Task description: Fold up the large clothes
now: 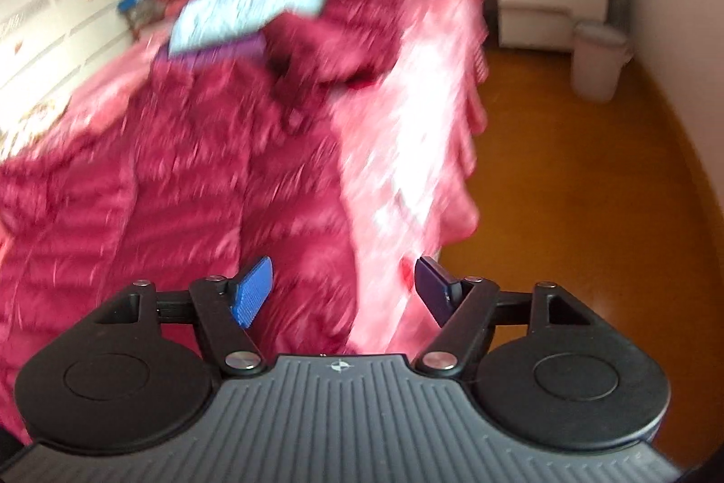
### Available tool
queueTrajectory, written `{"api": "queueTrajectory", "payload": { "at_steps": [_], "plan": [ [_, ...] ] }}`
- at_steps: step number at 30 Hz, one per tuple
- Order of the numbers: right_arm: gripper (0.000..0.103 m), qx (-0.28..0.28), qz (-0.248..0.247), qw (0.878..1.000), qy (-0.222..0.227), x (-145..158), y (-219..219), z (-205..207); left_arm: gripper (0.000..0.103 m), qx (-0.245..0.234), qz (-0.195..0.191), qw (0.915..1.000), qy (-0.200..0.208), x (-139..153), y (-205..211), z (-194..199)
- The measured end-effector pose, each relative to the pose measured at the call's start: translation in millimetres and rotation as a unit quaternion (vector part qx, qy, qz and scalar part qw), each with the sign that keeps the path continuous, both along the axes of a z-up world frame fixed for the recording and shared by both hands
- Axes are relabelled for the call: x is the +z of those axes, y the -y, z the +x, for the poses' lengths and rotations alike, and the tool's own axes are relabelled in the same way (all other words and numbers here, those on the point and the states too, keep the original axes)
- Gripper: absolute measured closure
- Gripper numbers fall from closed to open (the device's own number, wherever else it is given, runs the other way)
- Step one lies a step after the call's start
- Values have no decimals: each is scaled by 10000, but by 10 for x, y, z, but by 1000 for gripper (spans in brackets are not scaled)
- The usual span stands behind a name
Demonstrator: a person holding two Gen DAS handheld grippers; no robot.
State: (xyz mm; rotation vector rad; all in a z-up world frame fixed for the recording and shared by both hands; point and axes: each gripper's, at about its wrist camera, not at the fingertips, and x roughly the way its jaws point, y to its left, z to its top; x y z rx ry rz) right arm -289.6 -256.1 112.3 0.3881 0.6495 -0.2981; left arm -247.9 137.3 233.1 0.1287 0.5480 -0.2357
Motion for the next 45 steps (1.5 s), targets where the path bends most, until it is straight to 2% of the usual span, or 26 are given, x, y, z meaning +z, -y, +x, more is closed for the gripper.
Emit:
{"api": "queueTrajectory", "payload": {
  "at_steps": [6,8,15,19,21,23,26,28,30,34,39,43,45],
  "plan": [
    [13,-493,214,9936,990,563,294,-228,50,-649,-401,9962,424,455,529,242],
    [6,-679,118,9886,1339,804,366,-313,49,-859,-502,9931,621,628,714,311],
    [4,-1168,-158,9653,2332,1715,726,-540,40,-1311,-658,9795,1377,1115,1179,648],
    [2,-1414,-503,9499,2740,2140,882,-547,39,-1256,-595,9788,1505,1027,1345,1057],
    [2,-1448,-635,9467,2806,2291,950,-486,39,-1171,-501,9820,1395,816,1411,1304],
    [2,-1373,-712,9479,2787,2352,974,-311,39,-1043,-385,9868,1180,486,1461,1579],
    [1,-1028,-659,9564,2655,2287,949,124,39,-890,-197,9911,975,-70,1477,1885],
    [0,-615,-543,9641,2526,2127,866,512,41,-805,-95,9932,831,-432,1462,2015],
    [0,-171,-471,9735,2231,1920,736,979,42,-775,-90,9945,705,-788,1414,2133],
    [0,577,-382,9835,1673,1493,408,1905,42,-794,-257,9959,335,-1279,1317,2369],
    [0,1090,-242,9876,1104,987,6,2980,42,-684,-542,9962,-23,-1679,1198,2691],
    [0,1219,-219,9895,741,713,-324,3609,42,-596,-1001,9925,-383,-1946,1015,2859],
    [0,1218,-147,9903,657,608,-373,3897,42,-602,-1033,9922,-359,-2021,992,2886]
  ]
}}
